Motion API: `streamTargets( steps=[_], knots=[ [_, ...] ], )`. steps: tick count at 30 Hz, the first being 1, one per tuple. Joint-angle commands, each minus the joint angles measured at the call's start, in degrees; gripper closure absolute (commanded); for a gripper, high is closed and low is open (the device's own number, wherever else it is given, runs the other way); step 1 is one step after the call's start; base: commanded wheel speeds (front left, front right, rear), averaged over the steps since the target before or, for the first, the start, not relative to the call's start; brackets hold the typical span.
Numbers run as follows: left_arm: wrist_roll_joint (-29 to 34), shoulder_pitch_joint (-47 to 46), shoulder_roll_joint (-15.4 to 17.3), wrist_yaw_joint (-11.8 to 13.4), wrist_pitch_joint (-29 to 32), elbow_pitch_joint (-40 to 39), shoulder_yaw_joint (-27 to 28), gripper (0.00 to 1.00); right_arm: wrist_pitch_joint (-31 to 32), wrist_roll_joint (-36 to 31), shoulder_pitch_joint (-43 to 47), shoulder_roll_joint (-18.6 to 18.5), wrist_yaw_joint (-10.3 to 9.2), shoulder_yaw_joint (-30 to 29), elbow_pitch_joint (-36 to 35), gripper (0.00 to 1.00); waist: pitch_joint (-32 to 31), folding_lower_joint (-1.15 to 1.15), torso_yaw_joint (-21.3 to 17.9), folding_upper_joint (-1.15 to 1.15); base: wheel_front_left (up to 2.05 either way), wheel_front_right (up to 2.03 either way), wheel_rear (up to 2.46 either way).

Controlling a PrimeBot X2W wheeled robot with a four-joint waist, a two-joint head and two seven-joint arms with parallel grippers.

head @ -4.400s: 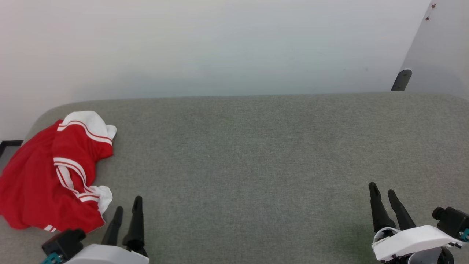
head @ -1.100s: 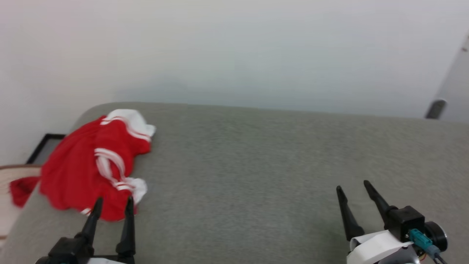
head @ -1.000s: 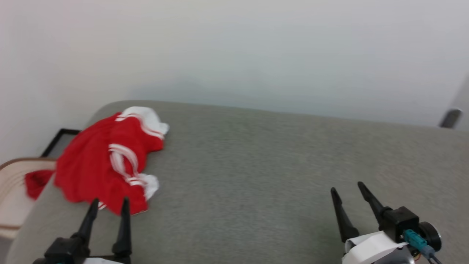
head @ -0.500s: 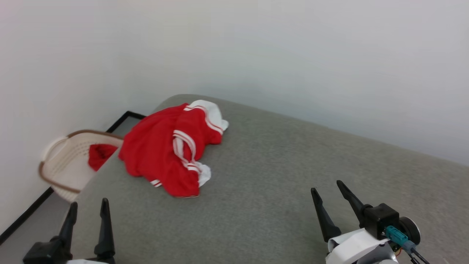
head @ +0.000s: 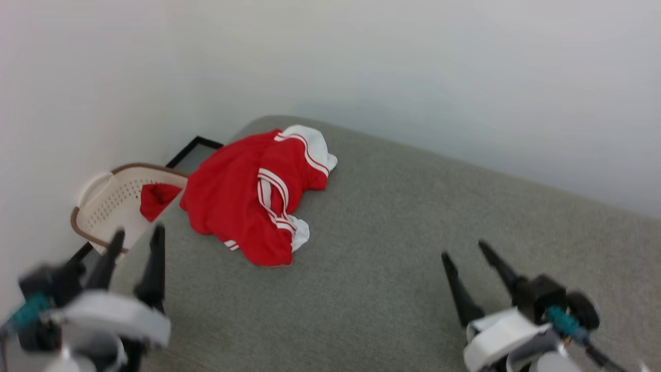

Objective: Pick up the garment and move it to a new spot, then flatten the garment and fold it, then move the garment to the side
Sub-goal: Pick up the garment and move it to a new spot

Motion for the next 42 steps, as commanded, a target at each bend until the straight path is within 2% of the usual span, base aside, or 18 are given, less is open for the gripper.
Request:
streamTargets(
  steps=[1,7,11,15,20,24,29,36,42],
  knots=[
    [-1.0,-2.6,0.8,-0.4,1.7,-0.2,-0.3,0.00,0.4,-0.4,-1.9,-0.8,0.02,-0.2,-1.0,0.00,4.9,0.00,-3.2,0.00,0.00,0.00,0.00],
    [-6.4,-13.7,3.8,-0.8,10.5,1.8,-0.7,0.00,2.1,-1.3,-4.6,-3.2,0.01,-0.8,-4.9,0.00,13.1,0.00,-7.1,0.00,0.00,0.00,0.00],
    [-9.5,-21.7,6.8,-0.9,16.8,6.6,-0.5,0.00,3.0,-1.5,-6.2,-4.8,0.01,-1.8,-7.8,0.00,18.0,0.00,-9.5,0.00,0.00,0.00,0.00],
    [-11.7,-28.5,9.4,0.3,23.8,11.5,-0.4,0.00,3.7,-1.4,-7.2,-5.9,0.01,-2.5,-10.3,0.00,22.3,0.00,-11.8,0.00,0.00,0.00,0.00],
    [-11.4,-36.2,12.1,2.1,30.6,19.2,-1.5,0.00,4.6,-1.6,-7.8,-6.7,0.01,-3.8,-13.3,0.00,26.8,0.00,-13.7,0.00,0.00,0.00,0.00],
    [-12.0,-41.9,13.6,1.9,34.3,25.0,-2.4,0.00,5.6,-1.6,-8.3,-7.3,0.01,-4.1,-15.7,0.00,30.5,0.00,-15.1,0.00,0.00,0.00,0.00],
    [-12.8,-47.1,14.4,3.1,40.3,32.6,-3.3,0.00,6.5,-1.6,-9.1,-7.9,0.01,-4.6,-17.9,0.00,34.0,0.00,-16.4,0.00,0.00,0.00,0.00],
    [-13.2,-50.3,15.3,2.8,45.5,39.0,-4.9,0.00,7.9,-1.7,-9.7,-8.3,0.01,-5.2,-20.4,0.00,36.9,0.00,-17.6,0.00,0.00,0.00,0.00],
    [-12.9,-50.9,14.2,2.6,44.9,46.0,-6.0,0.00,9.1,-1.4,-10.0,-8.8,0.01,-5.7,-22.5,0.00,38.4,0.00,-18.2,0.00,0.00,0.00,0.00]
  ],
)
